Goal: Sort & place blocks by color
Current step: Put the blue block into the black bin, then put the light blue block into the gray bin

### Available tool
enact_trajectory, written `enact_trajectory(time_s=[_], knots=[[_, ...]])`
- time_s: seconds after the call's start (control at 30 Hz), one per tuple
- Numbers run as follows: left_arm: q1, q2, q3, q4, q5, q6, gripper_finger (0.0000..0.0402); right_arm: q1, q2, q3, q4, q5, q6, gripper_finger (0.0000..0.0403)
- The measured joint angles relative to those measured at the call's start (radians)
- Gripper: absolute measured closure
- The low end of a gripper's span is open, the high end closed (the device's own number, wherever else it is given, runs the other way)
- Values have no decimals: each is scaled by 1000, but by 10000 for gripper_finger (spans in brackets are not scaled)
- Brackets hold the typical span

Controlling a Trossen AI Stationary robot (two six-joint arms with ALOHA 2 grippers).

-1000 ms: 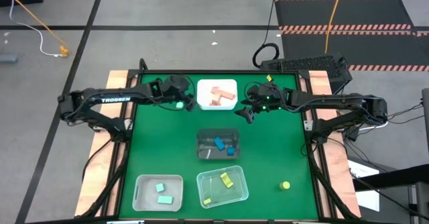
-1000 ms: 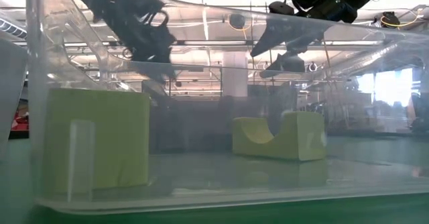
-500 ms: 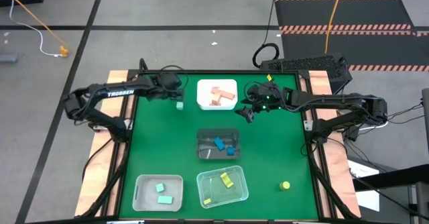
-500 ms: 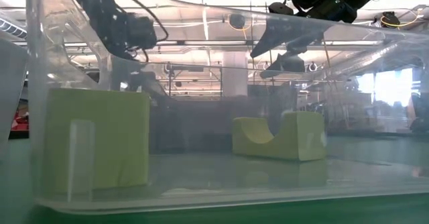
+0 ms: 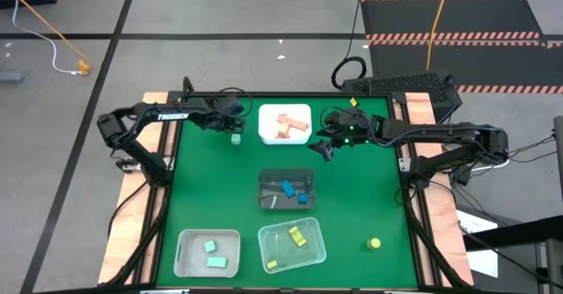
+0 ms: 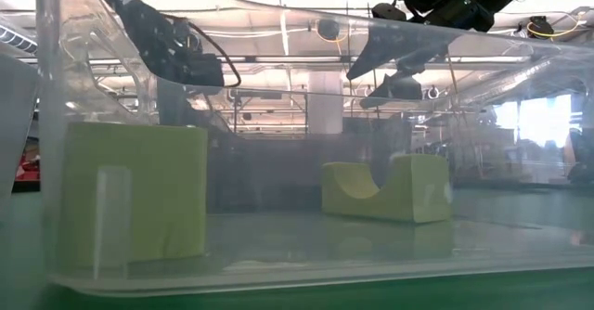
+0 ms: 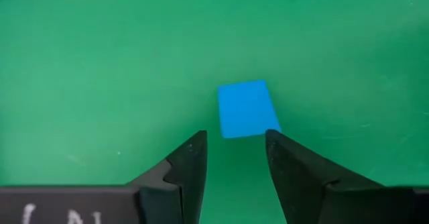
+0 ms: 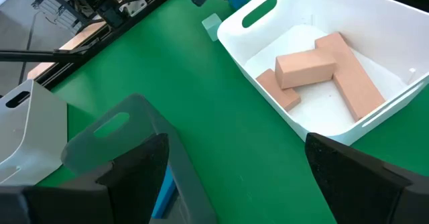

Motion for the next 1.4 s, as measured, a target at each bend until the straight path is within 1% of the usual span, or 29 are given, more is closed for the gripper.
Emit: enact_trajectory(time_s=[0.13,0.33,0.57,0.67,0.83,0.93,1.0,1.07,1.1,1.13,1.3,1.4], knots=[[0,-3,-4,15,16,3,230,0,0,0,0,0,0,65],[0,-7,-4,25,16,8,196,0,0,0,0,1,0,65],[-1,-7,-4,141,15,12,169,0,0,0,0,1,-8,65],[-9,-7,-4,172,14,23,168,0,0,0,0,24,-31,65],[-9,-7,-4,186,14,19,173,0,0,0,-1,139,-29,65],[-8,-8,-4,182,22,-4,173,0,0,0,-1,153,-27,65],[-8,-8,-4,167,82,-25,172,0,0,0,-2,151,-27,65],[-16,-8,-4,145,170,-57,172,0,0,0,-2,150,-27,65],[-24,-8,-4,130,196,-63,172,0,0,0,-2,150,-27,65],[-37,-8,-4,115,200,-64,172,0,0,0,-2,150,-27,65],[-101,-8,-4,70,134,-79,172,0,0,0,-2,150,-26,65],[-128,-8,-4,76,105,-80,172,0,0,0,-2,150,-26,65]])
